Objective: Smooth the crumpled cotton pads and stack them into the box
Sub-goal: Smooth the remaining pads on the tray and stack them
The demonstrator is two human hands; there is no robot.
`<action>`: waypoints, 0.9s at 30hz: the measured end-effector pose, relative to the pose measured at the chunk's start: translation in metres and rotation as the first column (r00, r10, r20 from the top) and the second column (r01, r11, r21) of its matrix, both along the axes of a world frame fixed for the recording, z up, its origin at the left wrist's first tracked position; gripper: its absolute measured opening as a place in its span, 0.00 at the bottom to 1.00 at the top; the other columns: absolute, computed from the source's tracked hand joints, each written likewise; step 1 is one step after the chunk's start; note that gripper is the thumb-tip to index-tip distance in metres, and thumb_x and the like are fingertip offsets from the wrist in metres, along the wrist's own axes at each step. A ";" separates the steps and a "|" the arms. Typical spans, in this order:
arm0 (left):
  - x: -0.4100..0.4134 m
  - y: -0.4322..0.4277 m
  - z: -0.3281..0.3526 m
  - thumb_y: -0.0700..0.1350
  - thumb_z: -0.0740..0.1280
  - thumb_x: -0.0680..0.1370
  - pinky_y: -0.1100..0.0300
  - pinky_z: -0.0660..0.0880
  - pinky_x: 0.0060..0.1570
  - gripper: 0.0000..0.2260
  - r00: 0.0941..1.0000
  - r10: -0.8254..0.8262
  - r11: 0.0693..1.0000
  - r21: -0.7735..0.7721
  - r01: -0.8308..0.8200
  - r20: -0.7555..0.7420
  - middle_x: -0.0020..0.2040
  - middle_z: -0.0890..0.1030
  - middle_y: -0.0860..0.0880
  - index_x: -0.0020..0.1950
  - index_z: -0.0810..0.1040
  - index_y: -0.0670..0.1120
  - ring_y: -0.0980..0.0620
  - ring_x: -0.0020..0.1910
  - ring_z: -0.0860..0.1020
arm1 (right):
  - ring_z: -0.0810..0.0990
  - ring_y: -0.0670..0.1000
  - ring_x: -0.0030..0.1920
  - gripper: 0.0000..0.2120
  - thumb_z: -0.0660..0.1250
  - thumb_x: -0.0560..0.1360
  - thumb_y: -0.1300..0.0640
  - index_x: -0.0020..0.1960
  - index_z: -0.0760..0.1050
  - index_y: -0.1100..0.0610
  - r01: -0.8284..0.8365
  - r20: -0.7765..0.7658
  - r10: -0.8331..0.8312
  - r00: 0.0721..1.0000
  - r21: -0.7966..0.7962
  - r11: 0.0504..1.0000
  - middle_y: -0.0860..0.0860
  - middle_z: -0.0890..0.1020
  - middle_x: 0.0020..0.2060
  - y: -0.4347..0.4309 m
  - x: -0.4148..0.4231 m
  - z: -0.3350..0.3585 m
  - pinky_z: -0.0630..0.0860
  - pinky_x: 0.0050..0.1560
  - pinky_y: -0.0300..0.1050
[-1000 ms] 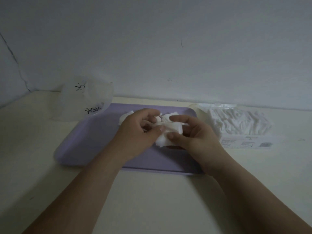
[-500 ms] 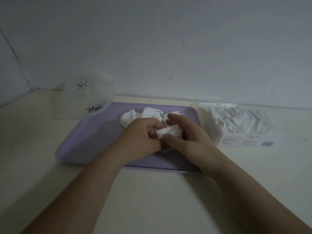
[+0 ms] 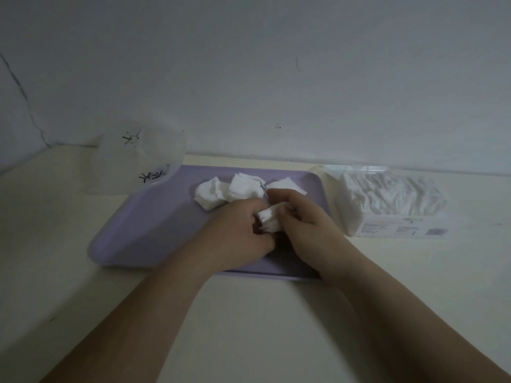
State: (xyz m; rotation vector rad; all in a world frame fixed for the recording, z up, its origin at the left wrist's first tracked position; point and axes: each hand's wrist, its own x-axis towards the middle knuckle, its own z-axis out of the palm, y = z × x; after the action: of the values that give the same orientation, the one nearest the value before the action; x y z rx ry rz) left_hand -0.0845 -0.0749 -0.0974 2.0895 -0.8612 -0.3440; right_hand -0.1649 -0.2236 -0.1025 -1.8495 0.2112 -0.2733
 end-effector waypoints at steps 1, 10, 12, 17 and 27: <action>0.000 0.000 0.001 0.47 0.69 0.69 0.54 0.73 0.35 0.05 1.000 0.000 1.000 -0.019 0.000 -0.015 0.33 0.81 0.50 0.45 0.79 0.51 0.55 0.31 0.76 | 0.84 0.48 0.56 0.18 0.62 0.83 0.64 0.70 0.76 0.51 -0.023 -0.004 0.023 1.000 0.130 0.991 0.49 0.84 0.59 -0.001 0.001 0.000 0.79 0.53 0.36; 0.004 0.004 0.005 0.45 0.74 0.78 0.58 0.78 0.41 0.04 0.985 0.109 0.975 -0.176 -0.132 -0.134 0.43 0.87 0.47 0.53 0.84 0.48 0.53 0.40 0.83 | 0.85 0.51 0.61 0.26 0.73 0.68 0.61 0.66 0.79 0.53 0.019 0.086 -0.035 0.996 0.180 0.983 0.51 0.87 0.58 -0.014 0.004 -0.007 0.79 0.67 0.53; 0.006 0.004 0.004 0.41 0.74 0.77 0.64 0.73 0.37 0.07 0.983 0.119 0.967 -0.206 -0.147 -0.139 0.37 0.82 0.50 0.53 0.83 0.51 0.58 0.33 0.76 | 0.86 0.50 0.57 0.22 0.73 0.70 0.61 0.64 0.80 0.53 0.055 0.100 -0.073 0.992 0.174 0.983 0.51 0.87 0.56 -0.015 0.003 -0.007 0.80 0.63 0.49; 0.009 0.003 -0.004 0.47 0.78 0.70 0.70 0.73 0.54 0.27 0.959 0.144 0.967 -0.242 -0.084 0.245 0.60 0.78 0.59 0.68 0.77 0.56 0.63 0.56 0.78 | 0.84 0.46 0.43 0.15 0.73 0.77 0.69 0.59 0.80 0.54 0.093 0.075 -0.113 0.991 0.239 0.967 0.45 0.86 0.39 -0.020 0.002 -0.007 0.80 0.47 0.40; 0.000 -0.001 -0.003 0.50 0.77 0.73 0.80 0.67 0.53 0.24 0.911 0.161 0.986 -0.108 -0.129 0.380 0.57 0.80 0.62 0.69 0.78 0.57 0.66 0.53 0.75 | 0.87 0.62 0.55 0.16 0.74 0.76 0.65 0.64 0.80 0.61 0.018 0.008 -0.024 1.000 0.417 0.909 0.61 0.88 0.53 -0.016 -0.002 0.005 0.84 0.56 0.57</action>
State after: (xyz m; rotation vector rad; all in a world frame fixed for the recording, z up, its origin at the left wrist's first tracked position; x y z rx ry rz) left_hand -0.0846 -0.0755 -0.1002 2.1645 -0.9207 0.1920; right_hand -0.1667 -0.2400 -0.0971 -1.4205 0.2592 -0.2337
